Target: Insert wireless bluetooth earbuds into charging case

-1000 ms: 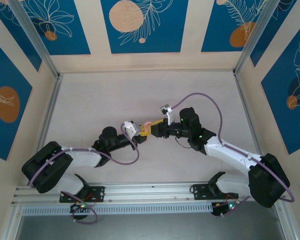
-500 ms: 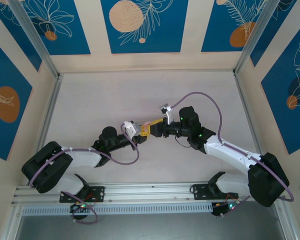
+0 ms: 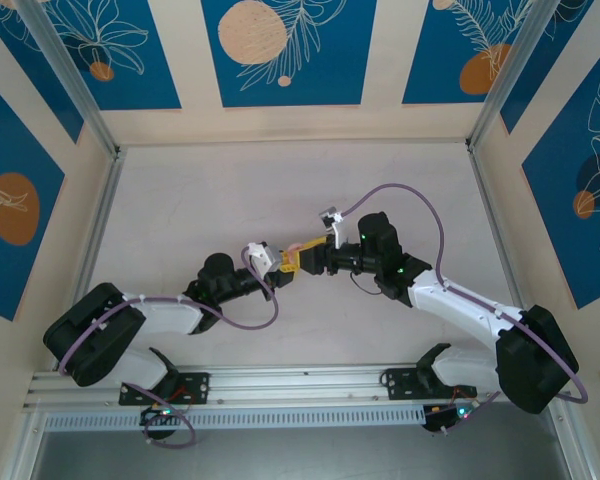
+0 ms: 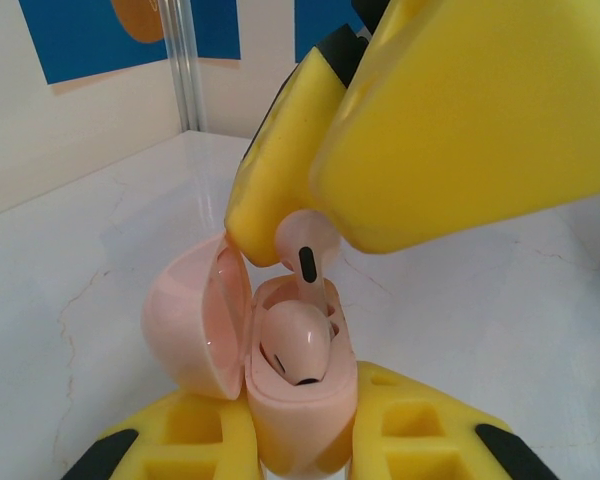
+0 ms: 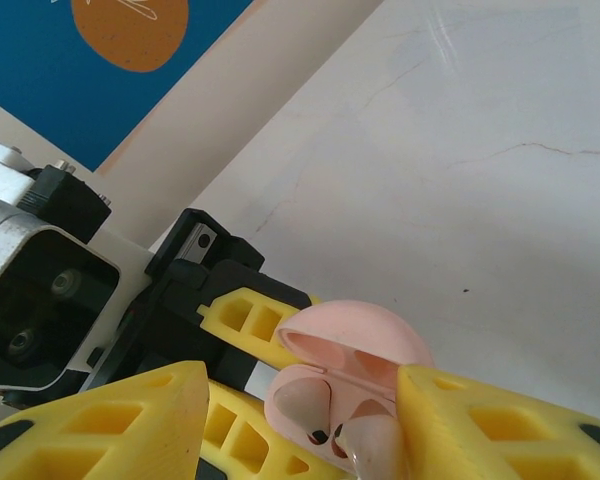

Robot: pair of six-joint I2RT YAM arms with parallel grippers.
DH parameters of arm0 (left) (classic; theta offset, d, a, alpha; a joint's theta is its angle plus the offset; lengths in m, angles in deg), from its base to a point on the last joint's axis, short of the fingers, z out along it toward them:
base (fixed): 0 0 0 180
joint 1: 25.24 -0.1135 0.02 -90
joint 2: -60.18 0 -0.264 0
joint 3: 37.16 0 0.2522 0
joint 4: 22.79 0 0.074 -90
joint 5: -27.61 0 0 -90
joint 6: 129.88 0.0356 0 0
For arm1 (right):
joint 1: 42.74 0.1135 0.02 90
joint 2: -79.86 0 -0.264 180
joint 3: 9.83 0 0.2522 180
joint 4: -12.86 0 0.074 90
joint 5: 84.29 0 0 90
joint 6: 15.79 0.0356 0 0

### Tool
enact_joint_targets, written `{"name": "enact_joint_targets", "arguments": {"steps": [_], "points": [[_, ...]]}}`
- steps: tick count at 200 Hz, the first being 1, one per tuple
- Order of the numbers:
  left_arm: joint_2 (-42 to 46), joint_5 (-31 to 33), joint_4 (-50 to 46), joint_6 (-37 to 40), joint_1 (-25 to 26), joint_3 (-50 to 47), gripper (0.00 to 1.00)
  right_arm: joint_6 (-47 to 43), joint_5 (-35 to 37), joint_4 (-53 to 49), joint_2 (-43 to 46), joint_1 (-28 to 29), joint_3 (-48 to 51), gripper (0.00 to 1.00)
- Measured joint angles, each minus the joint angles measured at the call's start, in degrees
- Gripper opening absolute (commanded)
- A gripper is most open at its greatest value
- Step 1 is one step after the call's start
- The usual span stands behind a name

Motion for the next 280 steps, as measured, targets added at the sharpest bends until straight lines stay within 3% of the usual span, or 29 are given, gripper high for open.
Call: {"name": "enact_joint_targets", "arguments": {"steps": [280], "points": [[-0.83,0.66,0.20,-0.39,0.02,-0.04,0.08,1.95,0.66,-0.85,-1.40,-2.25,-0.15,0.54]]}}
